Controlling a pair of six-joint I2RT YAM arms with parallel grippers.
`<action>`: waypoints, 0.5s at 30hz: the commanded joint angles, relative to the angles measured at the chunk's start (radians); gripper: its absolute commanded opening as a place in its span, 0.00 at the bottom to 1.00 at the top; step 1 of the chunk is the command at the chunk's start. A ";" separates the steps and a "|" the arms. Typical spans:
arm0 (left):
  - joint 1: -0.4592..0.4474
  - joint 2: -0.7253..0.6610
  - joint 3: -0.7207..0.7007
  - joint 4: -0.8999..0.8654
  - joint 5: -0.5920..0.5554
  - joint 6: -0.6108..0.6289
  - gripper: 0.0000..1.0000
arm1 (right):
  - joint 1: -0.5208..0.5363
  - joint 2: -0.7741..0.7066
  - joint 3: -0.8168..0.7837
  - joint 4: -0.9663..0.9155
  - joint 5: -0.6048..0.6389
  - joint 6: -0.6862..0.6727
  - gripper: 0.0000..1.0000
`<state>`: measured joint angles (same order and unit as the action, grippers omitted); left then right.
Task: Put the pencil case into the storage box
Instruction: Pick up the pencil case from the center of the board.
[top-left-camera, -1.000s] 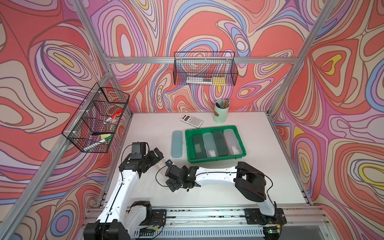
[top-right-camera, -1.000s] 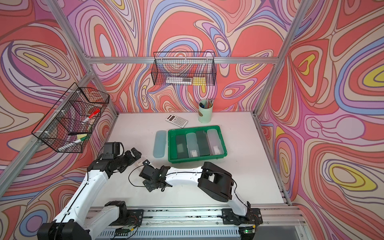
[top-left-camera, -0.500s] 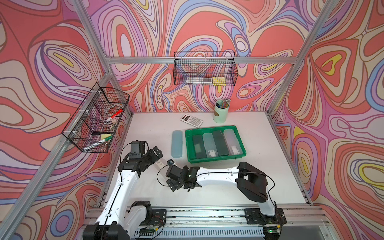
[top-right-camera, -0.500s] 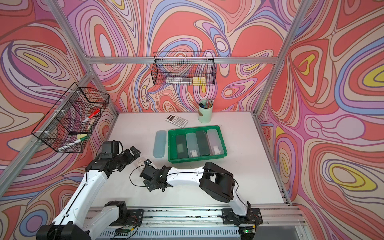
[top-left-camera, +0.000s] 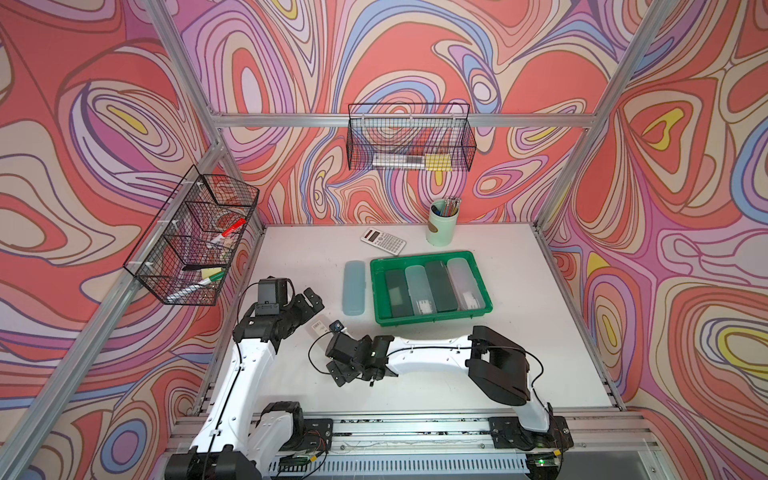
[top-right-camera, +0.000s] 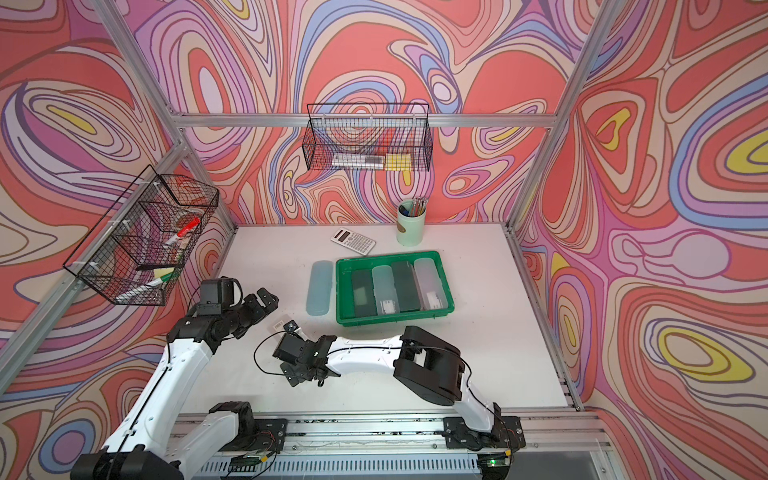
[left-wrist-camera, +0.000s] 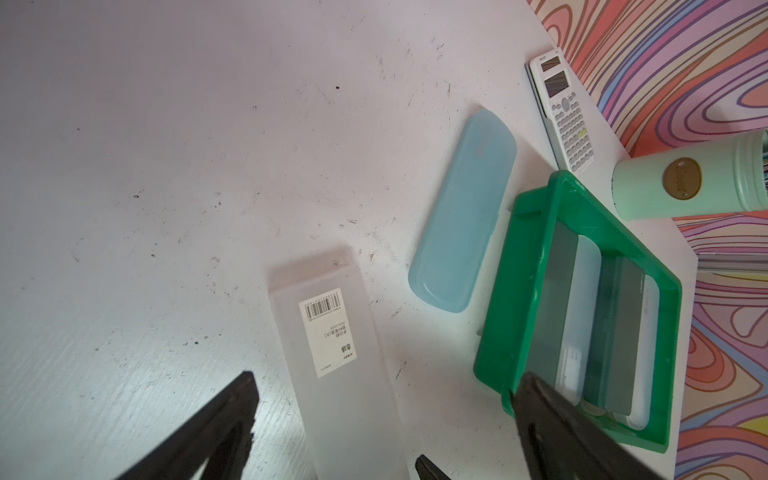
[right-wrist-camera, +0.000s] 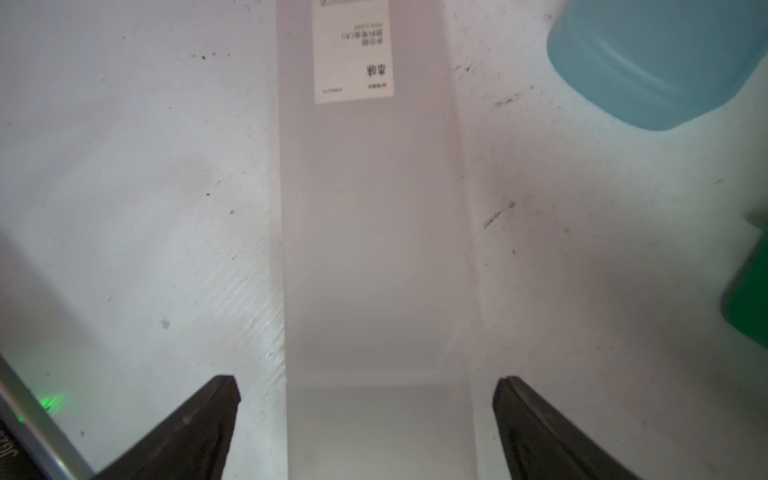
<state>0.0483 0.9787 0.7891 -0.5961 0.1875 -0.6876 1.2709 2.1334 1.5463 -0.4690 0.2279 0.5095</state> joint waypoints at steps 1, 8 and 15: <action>0.010 -0.002 0.017 -0.021 0.001 0.008 0.99 | 0.008 0.042 0.027 -0.044 0.027 -0.007 0.98; 0.013 -0.003 0.013 -0.016 0.000 0.007 1.00 | 0.008 0.079 0.017 -0.048 0.044 0.013 0.96; 0.013 -0.017 0.052 -0.069 -0.052 0.037 0.99 | 0.010 0.039 -0.046 0.001 0.076 0.020 0.84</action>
<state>0.0532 0.9783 0.7967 -0.6102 0.1783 -0.6807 1.2770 2.1769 1.5436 -0.4667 0.2802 0.5182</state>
